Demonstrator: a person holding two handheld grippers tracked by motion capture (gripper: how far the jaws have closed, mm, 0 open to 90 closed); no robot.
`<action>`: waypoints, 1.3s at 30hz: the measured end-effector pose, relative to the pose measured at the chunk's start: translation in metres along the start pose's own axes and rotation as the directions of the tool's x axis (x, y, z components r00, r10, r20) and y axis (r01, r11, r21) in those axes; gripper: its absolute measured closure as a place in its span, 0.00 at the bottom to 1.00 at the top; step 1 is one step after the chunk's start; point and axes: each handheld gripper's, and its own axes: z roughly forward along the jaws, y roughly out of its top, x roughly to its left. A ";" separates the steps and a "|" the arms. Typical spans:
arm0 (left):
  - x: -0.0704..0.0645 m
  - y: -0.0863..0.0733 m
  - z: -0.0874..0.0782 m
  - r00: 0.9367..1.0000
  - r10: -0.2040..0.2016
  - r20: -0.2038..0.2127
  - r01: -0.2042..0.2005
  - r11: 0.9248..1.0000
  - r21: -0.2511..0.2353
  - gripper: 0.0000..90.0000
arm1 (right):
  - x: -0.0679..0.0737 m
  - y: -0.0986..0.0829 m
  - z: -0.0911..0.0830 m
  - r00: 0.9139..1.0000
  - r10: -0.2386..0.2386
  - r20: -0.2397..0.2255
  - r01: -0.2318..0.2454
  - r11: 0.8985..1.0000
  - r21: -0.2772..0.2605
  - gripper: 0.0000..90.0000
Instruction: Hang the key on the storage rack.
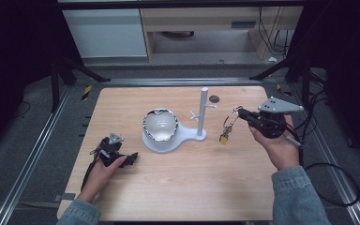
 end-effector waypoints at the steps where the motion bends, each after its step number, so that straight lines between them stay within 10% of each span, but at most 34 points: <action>1: 0.000 0.000 0.000 1.000 0.000 0.000 0.000 1.000 0.000 0.00 | 0.000 0.001 0.000 1.000 -0.003 0.000 0.003 1.000 -0.002 0.99; 39: 0.000 0.000 0.000 1.000 0.000 0.000 0.000 1.000 0.000 0.00 | 0.009 0.026 0.008 0.999 -0.022 -0.026 0.021 0.999 -0.039 0.99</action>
